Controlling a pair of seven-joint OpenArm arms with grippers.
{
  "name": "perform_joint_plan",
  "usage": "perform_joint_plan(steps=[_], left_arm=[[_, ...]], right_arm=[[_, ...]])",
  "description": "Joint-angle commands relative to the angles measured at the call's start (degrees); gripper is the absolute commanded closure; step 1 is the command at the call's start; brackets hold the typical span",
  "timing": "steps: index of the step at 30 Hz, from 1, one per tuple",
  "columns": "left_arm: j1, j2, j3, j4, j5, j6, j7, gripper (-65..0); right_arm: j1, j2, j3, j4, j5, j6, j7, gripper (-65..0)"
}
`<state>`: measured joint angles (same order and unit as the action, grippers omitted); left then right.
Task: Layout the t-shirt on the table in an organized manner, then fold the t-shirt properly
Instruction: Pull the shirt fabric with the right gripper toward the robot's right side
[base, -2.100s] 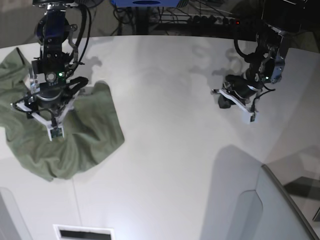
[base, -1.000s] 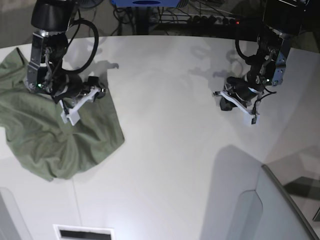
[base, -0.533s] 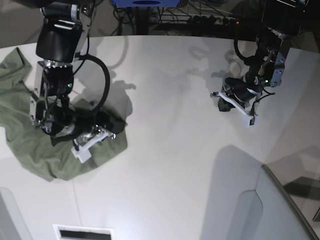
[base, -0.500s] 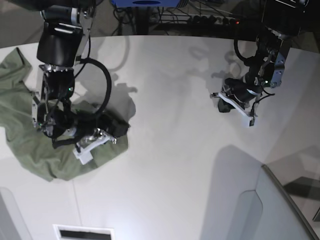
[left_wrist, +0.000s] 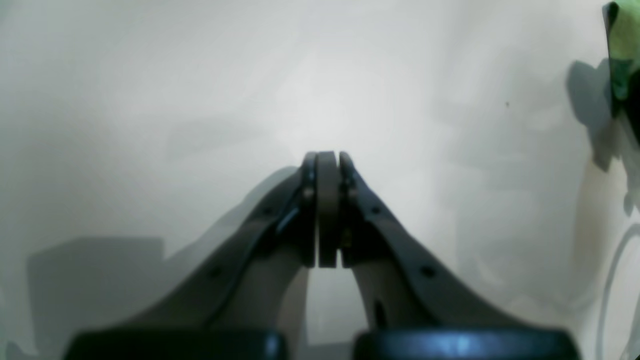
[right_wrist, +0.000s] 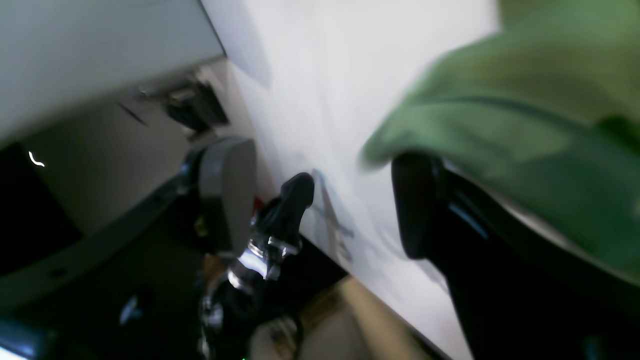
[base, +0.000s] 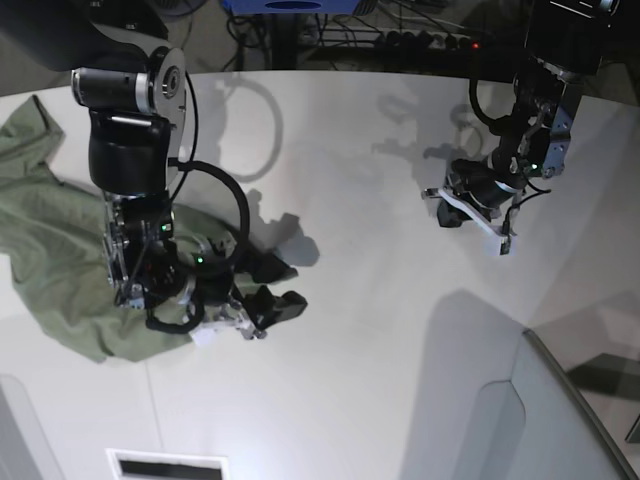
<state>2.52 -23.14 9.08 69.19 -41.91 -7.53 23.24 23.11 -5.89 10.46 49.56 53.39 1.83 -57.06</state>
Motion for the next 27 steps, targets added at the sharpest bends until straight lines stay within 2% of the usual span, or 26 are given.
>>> perform_joint_plan(steps=[1, 3, 4, 8, 10, 12, 14, 17, 18, 19, 21, 22, 25, 27], left_arm=[[-0.9, -0.6, -0.3, 0.8, -0.2, -0.3, -1.0, 0.0], [-0.9, -0.4, -0.3, 1.2, -0.2, -0.3, -1.0, 0.0], [-0.9, 0.2, -0.3, 1.4, -0.2, -0.3, -0.9, 0.0], [-0.5, 2.3, -0.3, 2.6, -0.3, -0.7, -0.8, 0.0], [0.0, 3.7, -0.2, 4.4, -0.8, -4.5, -0.8, 0.0], [1.0, 5.5, -0.4, 5.8, -0.9, -11.4, -0.7, 0.0], [1.4, 8.3, -1.1, 5.7, -0.9, -16.2, -0.7, 0.0], [1.8, 12.3, -3.3, 4.9, -0.9, -17.4, -0.7, 0.0], [1.9, 13.9, -4.6, 4.7, -0.9, -17.5, -0.7, -5.4], [2.0, 15.4, -5.8, 4.5, -0.9, -17.6, -0.7, -14.3], [2.4, 17.4, -8.2, 3.5, -1.0, -19.1, -0.7, -29.9], [2.2, 18.2, -9.2, 2.5, -1.0, -20.4, -0.7, -35.7], [0.2, 19.8, -10.8, -2.2, -1.0, -24.8, -0.7, -45.9], [-1.8, 20.5, -10.4, -6.4, -1.0, -27.1, -0.7, -50.4]], right_arm=[[1.9, 0.5, -1.9, 4.2, 1.6, 1.9, -0.7, -38.1], [0.9, 2.5, -6.3, 11.6, 1.6, 6.0, -1.5, -35.3], [0.0, 3.7, -8.3, 15.6, 1.6, 6.8, -1.2, -34.1], [-5.3, 10.2, -11.8, 30.3, 1.4, 6.7, 0.9, -30.3], [-9.2, 13.4, -11.4, 35.1, 1.4, 6.7, 2.5, -29.9], [-13.8, 16.9, -10.1, 39.5, 1.4, 6.7, 5.2, -29.9], [-18.1, 20.1, -8.8, 42.2, 1.4, 6.7, 7.6, -29.9], [-24.3, 24.0, -6.1, 44.9, 1.4, 6.7, 11.0, -29.9], [-26.1, 25.2, -5.3, 45.5, 1.4, 6.7, 11.9, -29.9], [-27.8, 26.2, -4.8, 46.2, 1.4, 6.7, 12.7, -29.9], [-31.0, 28.4, -3.8, 47.4, 1.3, 6.7, 14.4, -29.9], [-32.7, 29.6, -3.5, 47.6, 1.3, 6.7, 15.5, -29.9], [-37.1, 32.2, -2.9, 47.5, 0.3, 6.7, 20.4, -29.9], [-39.7, 32.6, -2.7, 47.5, -4.1, 6.7, 23.4, -29.9]])
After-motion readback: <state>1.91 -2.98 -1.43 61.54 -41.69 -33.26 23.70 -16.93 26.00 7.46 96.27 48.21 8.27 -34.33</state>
